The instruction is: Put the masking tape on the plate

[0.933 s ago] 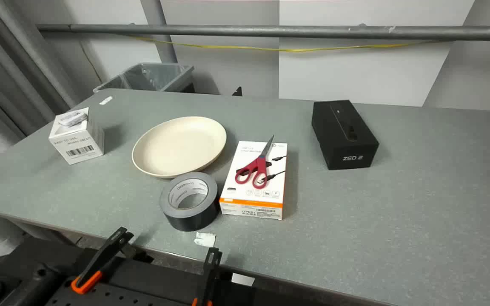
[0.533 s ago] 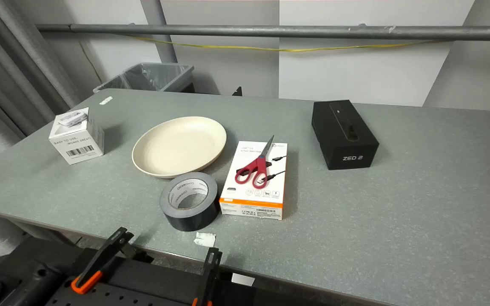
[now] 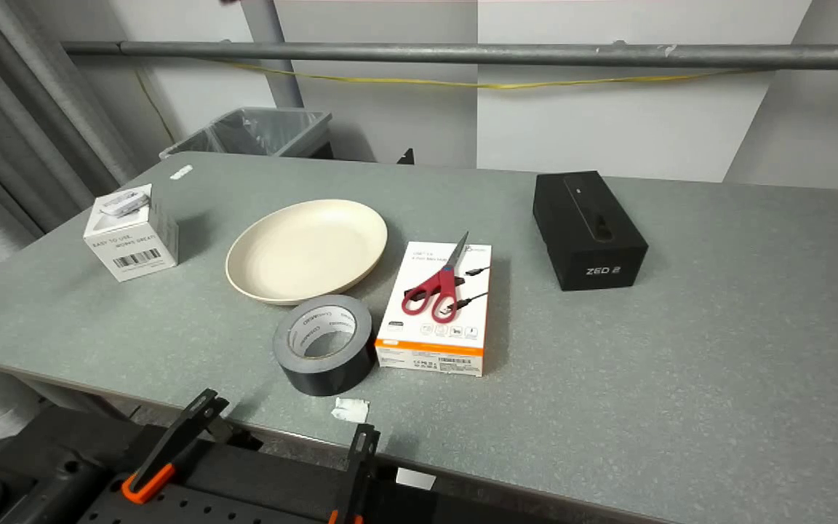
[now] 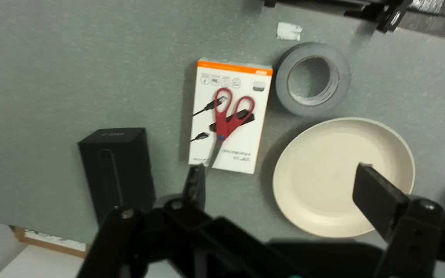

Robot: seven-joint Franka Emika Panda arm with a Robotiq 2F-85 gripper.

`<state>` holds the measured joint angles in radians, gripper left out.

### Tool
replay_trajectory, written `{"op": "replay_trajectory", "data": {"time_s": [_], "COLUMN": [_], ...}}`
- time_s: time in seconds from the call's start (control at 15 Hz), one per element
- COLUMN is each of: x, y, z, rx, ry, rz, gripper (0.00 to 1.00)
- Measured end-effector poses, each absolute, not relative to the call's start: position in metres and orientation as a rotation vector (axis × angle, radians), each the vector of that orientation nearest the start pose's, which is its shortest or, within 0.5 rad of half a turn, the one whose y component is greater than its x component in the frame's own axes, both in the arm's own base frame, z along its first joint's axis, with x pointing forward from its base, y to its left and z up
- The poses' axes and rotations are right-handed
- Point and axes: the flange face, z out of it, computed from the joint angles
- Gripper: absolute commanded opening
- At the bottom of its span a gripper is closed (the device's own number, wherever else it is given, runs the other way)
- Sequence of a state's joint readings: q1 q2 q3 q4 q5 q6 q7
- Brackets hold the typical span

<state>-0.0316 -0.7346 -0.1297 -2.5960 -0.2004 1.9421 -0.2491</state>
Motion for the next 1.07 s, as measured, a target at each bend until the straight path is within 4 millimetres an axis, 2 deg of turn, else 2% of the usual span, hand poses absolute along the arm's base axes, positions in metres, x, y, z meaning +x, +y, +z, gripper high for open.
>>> {"op": "replay_trajectory", "data": {"time_s": [0.2, 0.33, 0.87, 1.07], "x": [0.323, 0.318, 0.319, 0.326], "y": [-0.026, -0.013, -0.013, -0.009], "z": [0.438, 0.424, 0.42, 0.392], "rx": [-3.231, -3.228, -3.21, -3.188], "ry": [-0.509, -0.573, -0.581, -0.549], "rz": [0.035, 0.074, 0.071, 0.019], "gripper": [1.0, 1.0, 1.0, 1.0]}}
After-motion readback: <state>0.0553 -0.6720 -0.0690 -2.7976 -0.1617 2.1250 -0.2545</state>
